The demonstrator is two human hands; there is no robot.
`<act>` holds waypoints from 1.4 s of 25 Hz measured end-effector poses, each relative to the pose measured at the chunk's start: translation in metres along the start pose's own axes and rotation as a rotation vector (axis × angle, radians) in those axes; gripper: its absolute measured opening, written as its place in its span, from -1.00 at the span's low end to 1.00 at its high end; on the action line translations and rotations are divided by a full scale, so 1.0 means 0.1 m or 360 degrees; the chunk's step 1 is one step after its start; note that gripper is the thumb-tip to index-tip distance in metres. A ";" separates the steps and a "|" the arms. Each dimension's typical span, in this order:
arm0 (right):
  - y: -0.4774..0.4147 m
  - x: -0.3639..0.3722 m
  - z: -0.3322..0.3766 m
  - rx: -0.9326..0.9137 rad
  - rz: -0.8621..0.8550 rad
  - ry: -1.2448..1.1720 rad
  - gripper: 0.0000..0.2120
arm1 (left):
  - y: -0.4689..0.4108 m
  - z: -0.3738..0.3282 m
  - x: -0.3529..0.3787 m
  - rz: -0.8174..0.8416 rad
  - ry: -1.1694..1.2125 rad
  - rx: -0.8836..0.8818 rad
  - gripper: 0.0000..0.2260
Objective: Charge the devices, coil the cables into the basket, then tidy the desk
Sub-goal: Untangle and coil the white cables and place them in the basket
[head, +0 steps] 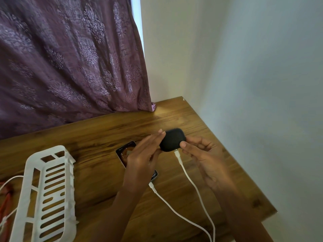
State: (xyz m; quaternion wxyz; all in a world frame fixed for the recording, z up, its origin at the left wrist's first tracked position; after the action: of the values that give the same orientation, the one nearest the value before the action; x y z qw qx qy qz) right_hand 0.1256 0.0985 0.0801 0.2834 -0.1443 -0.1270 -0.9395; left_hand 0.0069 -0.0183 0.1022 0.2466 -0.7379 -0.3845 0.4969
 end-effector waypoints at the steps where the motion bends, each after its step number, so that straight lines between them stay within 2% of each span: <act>1: -0.02 -0.01 -0.01 0.0005 0.0004 0.0005 -0.59 | 0.00 0.01 0.01 0.0001 -0.0003 -0.0006 -0.61; 6: -0.14 -0.01 -0.10 0.0050 0.0027 -0.0050 -0.65 | -0.03 0.07 0.07 0.0043 -0.0021 -0.0031 -0.64; 11: -0.33 -0.04 -0.26 0.0118 0.0012 -0.0070 -0.62 | -0.05 0.21 0.23 0.0144 0.0004 -0.0111 -0.53; 14: -0.47 -0.08 -0.41 0.0194 -0.0055 -0.0016 -0.74 | -0.02 0.36 0.40 0.0250 -0.0044 -0.0205 -0.51; 16: -0.57 -0.11 -0.52 0.0222 -0.0133 0.0127 -0.83 | 0.05 0.51 0.56 0.0373 -0.0079 -0.0308 -0.48; 19: -0.76 -0.14 -0.71 0.0256 -0.0212 0.0441 -0.86 | 0.16 0.72 0.79 0.0594 -0.0105 -0.0473 -0.47; 24: -1.03 -0.14 -0.93 0.0280 -0.0263 0.0764 -0.83 | 0.24 0.94 1.00 0.0724 -0.0097 -0.0775 -0.50; 28: -1.11 -0.10 -0.99 0.0253 -0.0205 0.0938 -0.84 | 0.31 1.01 1.06 0.0803 -0.0134 -0.0841 -0.50; 35: -1.11 -0.09 -0.95 0.0166 -0.0198 0.1121 -0.76 | 0.34 1.02 1.11 0.0947 -0.0202 -0.0775 -0.49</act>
State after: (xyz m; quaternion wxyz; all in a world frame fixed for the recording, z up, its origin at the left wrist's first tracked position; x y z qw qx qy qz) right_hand 0.0502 0.1622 -0.0284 0.2591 0.2111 -0.0780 -0.9393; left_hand -0.0529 0.0504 -0.0225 -0.1148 -0.8219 -0.2748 0.4856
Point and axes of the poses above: each hand's wrist, its own y-axis away from the middle knuckle, its own x-axis out of the palm, z = x × y, the point moved 6 cm from there along -y, towards the middle knuckle, and after that the axes turned 5 degrees about -y, right-handed, at the moved point
